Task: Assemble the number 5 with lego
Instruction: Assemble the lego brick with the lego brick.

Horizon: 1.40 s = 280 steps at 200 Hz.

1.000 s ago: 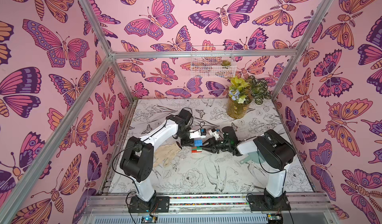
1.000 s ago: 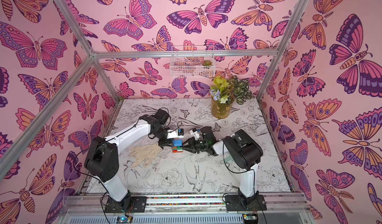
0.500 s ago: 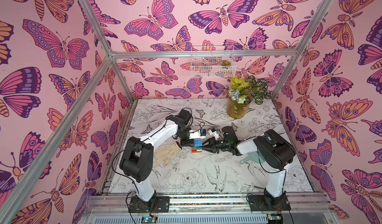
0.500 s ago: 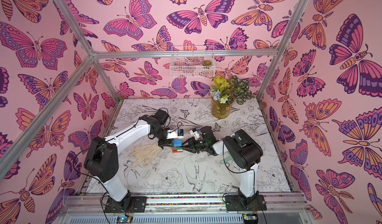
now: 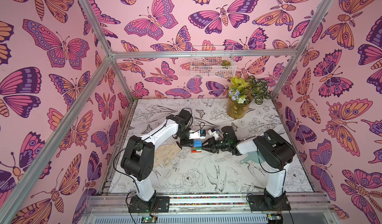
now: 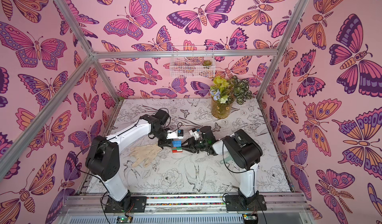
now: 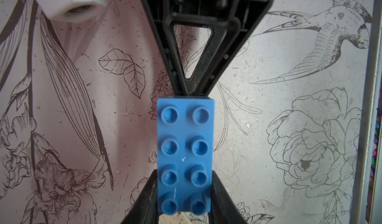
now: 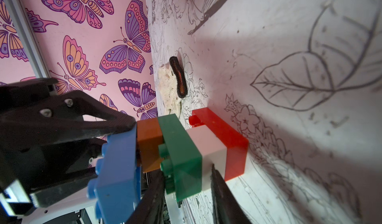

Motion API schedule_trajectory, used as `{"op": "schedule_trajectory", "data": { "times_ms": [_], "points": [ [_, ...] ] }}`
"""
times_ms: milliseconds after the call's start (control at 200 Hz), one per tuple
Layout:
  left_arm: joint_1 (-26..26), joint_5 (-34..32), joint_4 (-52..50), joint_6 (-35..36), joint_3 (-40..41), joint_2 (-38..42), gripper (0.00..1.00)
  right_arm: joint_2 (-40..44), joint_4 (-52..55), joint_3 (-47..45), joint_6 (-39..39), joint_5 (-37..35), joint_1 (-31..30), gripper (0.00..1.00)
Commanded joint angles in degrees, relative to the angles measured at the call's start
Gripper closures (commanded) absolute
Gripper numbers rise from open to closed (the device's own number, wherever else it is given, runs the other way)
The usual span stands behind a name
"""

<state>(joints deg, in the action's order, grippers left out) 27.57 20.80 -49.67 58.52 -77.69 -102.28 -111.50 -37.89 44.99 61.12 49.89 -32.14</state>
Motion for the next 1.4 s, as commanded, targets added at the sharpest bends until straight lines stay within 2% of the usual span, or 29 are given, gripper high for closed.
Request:
{"op": "schedule_trajectory", "data": {
  "times_ms": [0, 315, 551, 636, 886, 1202, 1397],
  "points": [
    [0.9, -1.9, -3.9, 1.0, 0.0, -4.0, 1.00, -2.1, 2.9, 0.8, -1.3, -0.8, -0.9, 0.62],
    [2.7, -7.4, -5.6, 0.0, -1.1, -7.9, 1.00, -4.3, -0.8, 0.7, 0.6, 0.3, -0.8, 0.62],
    [2.7, -5.3, -5.2, -1.8, -1.2, -9.0, 1.00, -4.5, -0.9, 1.0, 0.8, 0.3, -0.8, 0.62],
    [2.8, -4.1, -4.3, -2.4, -0.6, -9.1, 1.00, -4.4, -0.8, 1.0, 0.7, 0.3, -0.8, 0.62],
    [3.4, -7.1, -1.6, -4.4, 0.3, -9.4, 1.00, -4.0, -0.2, 1.1, 0.4, 0.2, -0.8, 0.62],
    [4.6, -10.2, 5.6, -7.0, 5.4, -7.7, 1.00, -4.1, -0.2, 1.2, 0.4, 0.2, -0.9, 0.62],
    [5.0, -11.3, 5.8, -7.6, 5.8, -8.2, 1.00, -4.2, 0.1, 1.2, 0.4, 0.2, -1.0, 0.62]
  ]
}}
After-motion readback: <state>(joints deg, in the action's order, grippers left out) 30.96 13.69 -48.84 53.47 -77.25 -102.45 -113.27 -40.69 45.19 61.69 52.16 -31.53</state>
